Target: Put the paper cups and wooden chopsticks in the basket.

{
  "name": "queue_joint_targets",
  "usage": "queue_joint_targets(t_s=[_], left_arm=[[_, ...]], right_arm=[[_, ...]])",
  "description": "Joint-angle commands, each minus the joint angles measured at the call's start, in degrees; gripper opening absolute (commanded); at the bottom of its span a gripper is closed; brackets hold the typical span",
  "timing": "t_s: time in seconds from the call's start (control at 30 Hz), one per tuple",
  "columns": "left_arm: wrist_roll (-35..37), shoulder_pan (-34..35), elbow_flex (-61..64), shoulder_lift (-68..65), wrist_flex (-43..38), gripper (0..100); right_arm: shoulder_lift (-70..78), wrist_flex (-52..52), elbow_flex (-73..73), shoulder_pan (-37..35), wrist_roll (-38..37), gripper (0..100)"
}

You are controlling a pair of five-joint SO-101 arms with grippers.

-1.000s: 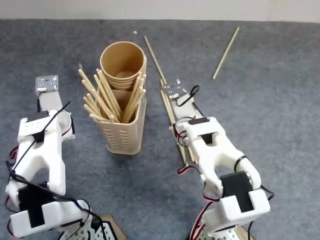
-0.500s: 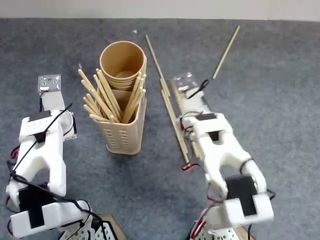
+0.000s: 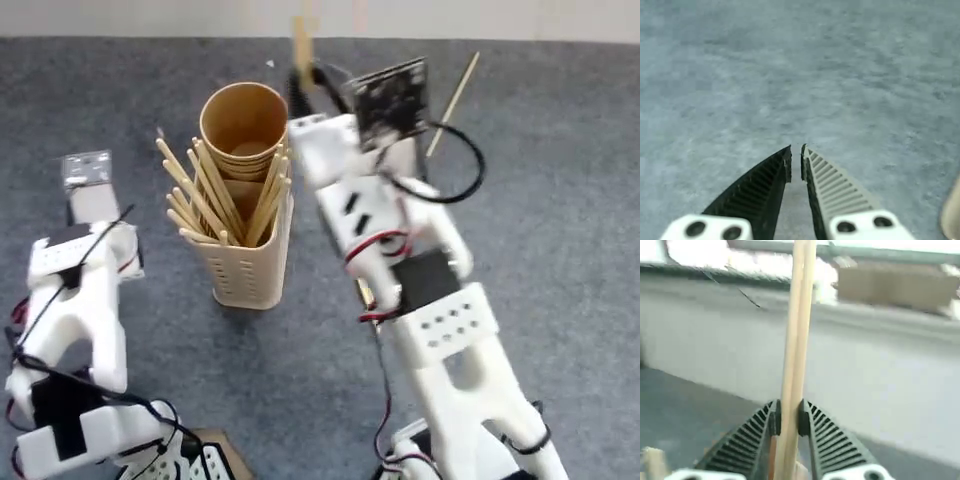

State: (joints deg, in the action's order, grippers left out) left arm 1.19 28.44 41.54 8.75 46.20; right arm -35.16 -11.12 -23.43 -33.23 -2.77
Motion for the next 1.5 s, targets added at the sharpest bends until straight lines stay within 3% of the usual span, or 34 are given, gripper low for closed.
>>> queue_joint_targets(t_s=[0.0,0.27,0.6,0.8,1.03,1.17,1.33,1.47], left_arm=[[5.36,2.07,0.04,4.18,-0.44,7],[5.36,1.8,2.86,8.66,-0.79,7],[5.36,1.8,2.95,8.66,-0.79,7],[5.36,1.8,2.95,8.66,-0.79,7],[5.36,1.8,2.95,8.57,-0.79,7],[5.36,1.8,2.95,8.57,-0.79,7],[5.36,1.54,2.95,8.57,-0.79,7],[5.36,0.22,2.95,8.57,-0.79,7]], right_arm=[[1.98,7.25,2.59,-6.99,0.35,0.9],[5.05,21.32,-6.55,-8.13,0.35,0.6],[-1.89,21.41,-18.68,-8.13,0.62,1.2],[-3.03,21.23,-19.47,-7.87,3.34,16.1],[-3.38,21.23,-19.03,-7.52,6.15,16.3],[-6.81,15.69,-18.95,-0.04,6.59,16.3],[-12.79,-7.34,-21.67,16.66,11.78,16.2],[-12.35,-10.68,-25.45,27.12,10.81,16.2]])
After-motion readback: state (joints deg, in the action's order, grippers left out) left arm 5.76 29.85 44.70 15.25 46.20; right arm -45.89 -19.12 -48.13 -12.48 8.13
